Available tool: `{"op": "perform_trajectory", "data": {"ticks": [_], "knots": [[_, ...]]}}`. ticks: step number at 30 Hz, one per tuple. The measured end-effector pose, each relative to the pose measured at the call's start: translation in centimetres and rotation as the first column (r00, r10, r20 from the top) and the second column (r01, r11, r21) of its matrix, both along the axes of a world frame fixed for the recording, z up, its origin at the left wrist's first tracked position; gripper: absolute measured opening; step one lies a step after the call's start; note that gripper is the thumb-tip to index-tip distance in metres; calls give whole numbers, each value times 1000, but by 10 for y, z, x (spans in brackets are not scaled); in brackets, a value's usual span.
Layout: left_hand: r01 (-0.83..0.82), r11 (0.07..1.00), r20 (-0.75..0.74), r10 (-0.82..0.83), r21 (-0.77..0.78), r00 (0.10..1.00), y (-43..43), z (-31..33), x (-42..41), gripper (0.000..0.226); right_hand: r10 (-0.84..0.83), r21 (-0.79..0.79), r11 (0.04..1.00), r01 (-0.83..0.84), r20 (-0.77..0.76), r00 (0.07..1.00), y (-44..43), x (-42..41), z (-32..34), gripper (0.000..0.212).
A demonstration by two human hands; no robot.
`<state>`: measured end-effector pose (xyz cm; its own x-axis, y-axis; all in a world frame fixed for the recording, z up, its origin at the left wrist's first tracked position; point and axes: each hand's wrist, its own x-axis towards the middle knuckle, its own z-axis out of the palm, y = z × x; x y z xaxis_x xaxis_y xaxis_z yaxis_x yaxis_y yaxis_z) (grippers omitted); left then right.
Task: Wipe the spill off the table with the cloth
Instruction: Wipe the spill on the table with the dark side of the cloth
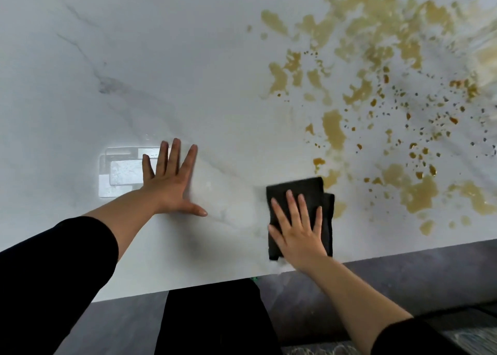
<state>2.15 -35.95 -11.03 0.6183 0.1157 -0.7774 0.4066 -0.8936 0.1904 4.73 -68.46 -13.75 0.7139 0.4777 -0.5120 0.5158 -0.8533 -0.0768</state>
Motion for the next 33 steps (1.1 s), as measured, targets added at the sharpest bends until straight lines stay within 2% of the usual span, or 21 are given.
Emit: {"op": "perform_trajectory", "data": {"ticks": [1,4,6,13,18,22,27,33], "knots": [[5,1000,7,-5,5,1000,0,-2,-1,152,-29,-4,1000,29,30,999,6,17,-2,64],[5,999,27,-7,42,1000,0,-9,-1,154,-114,10,993,114,-8,993,20,73,-7,60],[-1,998,34,-1,68,999,-1,-11,-1,155,-102,6,995,102,-11,995,24,90,-6,60],[-5,999,26,4,41,1000,-3,0,1,150,-49,-42,998,47,-42,998,-12,44,1,62],[-58,997,247,43,51,968,-37,17,16,135,-44,-31,999,43,-50,998,-17,42,-1,62],[-195,980,263,199,-44,944,-87,12,79,134,-36,-14,999,36,-12,999,-17,40,-2,62],[-473,879,176,476,-60,862,-129,-2,142,149,-41,19,999,41,0,999,-18,38,-3,60],[-488,872,145,488,-35,861,-133,-13,146,150,-43,48,998,47,-65,997,-19,41,2,58]]}}
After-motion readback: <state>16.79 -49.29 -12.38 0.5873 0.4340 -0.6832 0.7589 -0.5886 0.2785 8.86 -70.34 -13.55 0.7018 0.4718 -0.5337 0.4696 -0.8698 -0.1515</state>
